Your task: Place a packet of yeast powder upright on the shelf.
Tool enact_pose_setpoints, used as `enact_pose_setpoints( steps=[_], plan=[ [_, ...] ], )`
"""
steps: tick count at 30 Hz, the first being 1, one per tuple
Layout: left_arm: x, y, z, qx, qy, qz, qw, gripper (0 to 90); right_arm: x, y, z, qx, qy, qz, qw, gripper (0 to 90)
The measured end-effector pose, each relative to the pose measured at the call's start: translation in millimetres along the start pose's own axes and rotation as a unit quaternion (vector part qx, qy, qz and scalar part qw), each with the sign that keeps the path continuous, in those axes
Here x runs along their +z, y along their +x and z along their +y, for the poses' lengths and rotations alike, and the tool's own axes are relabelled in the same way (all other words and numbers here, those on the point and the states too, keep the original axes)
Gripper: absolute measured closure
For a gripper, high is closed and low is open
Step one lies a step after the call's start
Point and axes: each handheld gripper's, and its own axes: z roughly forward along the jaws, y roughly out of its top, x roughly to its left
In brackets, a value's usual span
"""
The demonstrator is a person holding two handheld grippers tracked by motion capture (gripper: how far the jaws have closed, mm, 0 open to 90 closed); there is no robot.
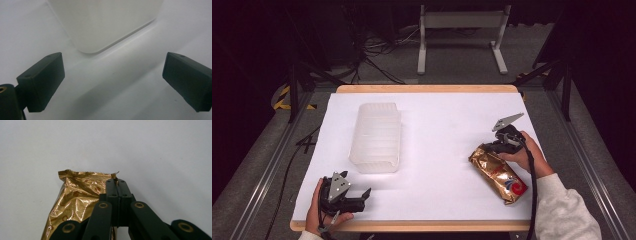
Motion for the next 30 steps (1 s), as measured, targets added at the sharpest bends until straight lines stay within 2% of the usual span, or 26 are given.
enact_pose_setpoints(
  steps=[5,6,7,8,10,12,15,20,24,28,30],
  plan=[
    [-1.1,-0.1,0.5,0.000,-0.004,0.000,1.0000,4.9,-30.3,10.4,2.7,-0.010,-0.037,-0.001,0.9993,90.0],
    [-1.1,-0.1,0.5,0.000,-0.004,0.000,1.0000,4.9,-30.3,10.4,2.7,-0.010,-0.037,-0.001,0.9993,90.0],
    [-1.8,0.0,0.8,-0.002,-0.007,0.000,1.0000,4.9,-40.6,16.5,4.1,-0.017,-0.050,-0.002,0.9986,90.0],
    [-1.8,0.0,0.8,-0.002,-0.007,0.000,1.0000,4.9,-40.6,16.5,4.1,-0.017,-0.050,-0.002,0.9986,90.0],
    [-2.2,0.0,0.9,-0.001,-0.008,0.001,1.0000,4.9,-51.8,23.1,6.5,-0.020,-0.072,0.001,0.9972,90.0],
    [-2.0,0.0,0.9,-0.001,-0.006,0.000,1.0000,4.9,-54.2,24.5,7.4,-0.021,-0.077,0.002,0.9968,90.0],
    [-1.9,0.0,0.9,-0.001,-0.006,0.000,1.0000,4.8,-63.6,32.8,11.9,-0.027,-0.099,-0.001,0.9947,90.0],
    [-1.8,0.4,0.9,-0.002,-0.007,0.001,1.0000,4.7,-75.9,45.1,19.5,-0.033,-0.137,0.007,0.9899,90.0],
    [-1.9,-0.8,1.3,-0.003,-0.008,0.001,1.0000,4.7,-80.6,53.7,25.7,-0.040,-0.154,0.008,0.9872,90.0],
    [-2.4,-0.8,1.3,-0.004,-0.010,0.001,0.9999,4.7,-82.6,58.7,31.3,-0.039,-0.166,0.001,0.9853,90.0],
    [-2.4,-0.6,1.4,-0.002,-0.009,0.001,1.0000,4.7,-84.2,60.7,34.4,-0.038,-0.178,0.000,0.9833,90.0]
  ],
)
